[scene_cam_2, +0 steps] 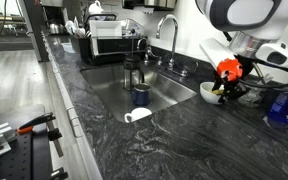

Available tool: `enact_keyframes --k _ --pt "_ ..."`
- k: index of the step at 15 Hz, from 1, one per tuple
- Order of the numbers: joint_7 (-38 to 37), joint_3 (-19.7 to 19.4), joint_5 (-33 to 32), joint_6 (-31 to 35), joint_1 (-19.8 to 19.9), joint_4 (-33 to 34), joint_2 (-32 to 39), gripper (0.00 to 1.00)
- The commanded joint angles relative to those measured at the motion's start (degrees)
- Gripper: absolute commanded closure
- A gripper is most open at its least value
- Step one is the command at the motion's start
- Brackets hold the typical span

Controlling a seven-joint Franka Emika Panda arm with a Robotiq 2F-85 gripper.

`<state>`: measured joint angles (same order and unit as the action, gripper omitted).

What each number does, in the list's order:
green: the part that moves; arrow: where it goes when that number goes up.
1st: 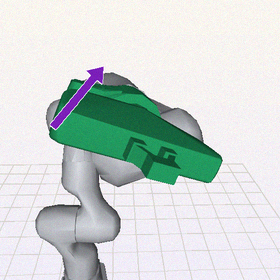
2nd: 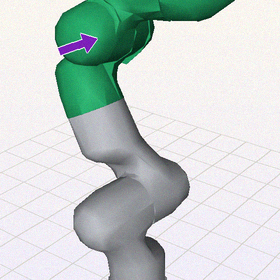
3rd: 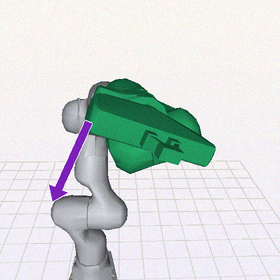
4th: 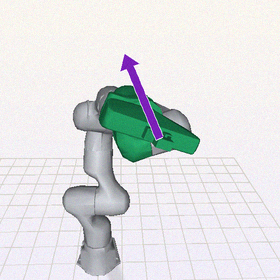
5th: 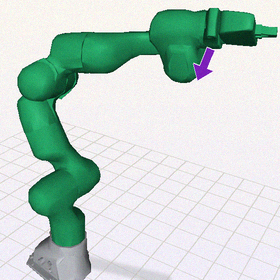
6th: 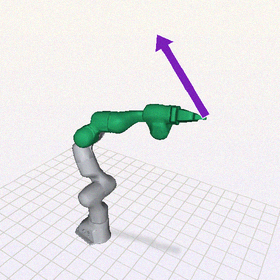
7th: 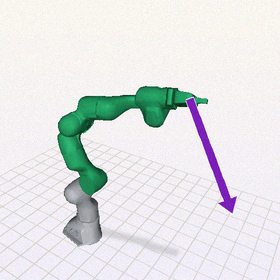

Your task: Use the sponge to wipe the counter top

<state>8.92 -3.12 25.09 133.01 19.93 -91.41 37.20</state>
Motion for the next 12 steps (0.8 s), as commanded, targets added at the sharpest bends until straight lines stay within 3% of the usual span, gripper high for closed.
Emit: enact_keyframes --k 1,3,5,12 --pt "-0.2 0.7 0.1 1.1 0.6 1.0 1.0 0.79" --pt "0.0 0.8 0.0 1.6 0.5 0.8 0.9 0.93" --pt "0.1 0.8 -0.1 2.4 0.3 0.5 0.9 1.0" --pt "-1.3 0.3 -1.8 5.8 -1.1 -1.2 -0.8 0.98"
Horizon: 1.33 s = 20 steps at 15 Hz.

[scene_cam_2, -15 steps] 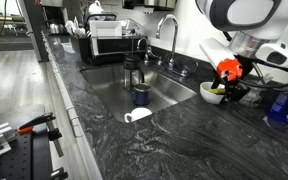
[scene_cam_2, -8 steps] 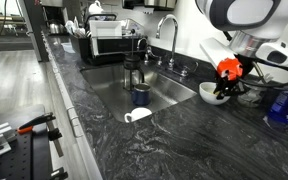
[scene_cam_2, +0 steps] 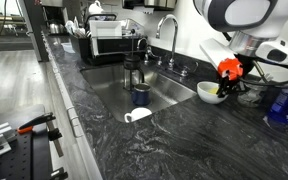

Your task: Use the sponge to wipe the counter top

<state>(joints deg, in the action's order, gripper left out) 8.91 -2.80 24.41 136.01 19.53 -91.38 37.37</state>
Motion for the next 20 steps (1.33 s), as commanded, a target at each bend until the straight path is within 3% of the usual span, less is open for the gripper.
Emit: enact_keyframes --k 1,14,20 --pt "-1.1 0.0 -1.5 3.1 -0.8 -1.5 -1.4 0.98" --pt "-8.8 -1.9 -8.3 2.4 -4.0 -2.4 -5.1 0.98" --pt "-2.9 0.5 -5.8 3.0 -2.4 -5.1 -10.4 0.98"
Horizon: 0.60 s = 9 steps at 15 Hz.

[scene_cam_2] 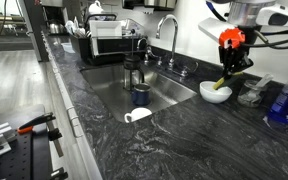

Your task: Use the sponge to wipe the counter top

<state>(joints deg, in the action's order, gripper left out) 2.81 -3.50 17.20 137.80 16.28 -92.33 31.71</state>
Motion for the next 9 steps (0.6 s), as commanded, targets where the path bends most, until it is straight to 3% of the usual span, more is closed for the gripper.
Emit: enact_keyframes --k 1,6,9 --pt "3.9 1.4 1.8 0.2 1.1 -4.2 -5.7 0.98" --pt "2.3 -0.9 0.3 -12.1 0.5 -6.0 -12.2 0.98" --pt "0.3 -3.4 -3.8 -21.1 -0.7 -5.8 -15.3 0.98"
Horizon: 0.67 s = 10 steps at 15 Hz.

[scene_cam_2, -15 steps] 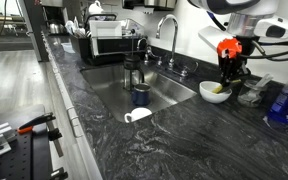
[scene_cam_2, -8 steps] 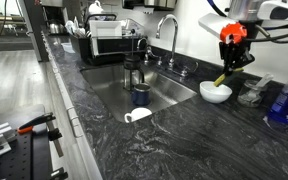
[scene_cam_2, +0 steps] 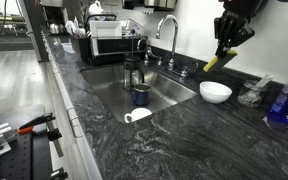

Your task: Use the sponge to wipe the counter top

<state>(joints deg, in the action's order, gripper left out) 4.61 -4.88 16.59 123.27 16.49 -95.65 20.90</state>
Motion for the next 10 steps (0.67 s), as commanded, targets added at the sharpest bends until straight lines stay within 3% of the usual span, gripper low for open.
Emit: enact_keyframes --k 1,6,10 --pt "-2.1 -2.8 -5.2 -10.4 -1.0 -1.8 -5.2 0.98" --pt "-3.0 -5.1 -13.4 -21.5 -1.6 -1.4 -7.7 0.98" --pt "0.0 -4.7 -15.6 -20.5 -2.1 -4.2 -8.4 0.98"
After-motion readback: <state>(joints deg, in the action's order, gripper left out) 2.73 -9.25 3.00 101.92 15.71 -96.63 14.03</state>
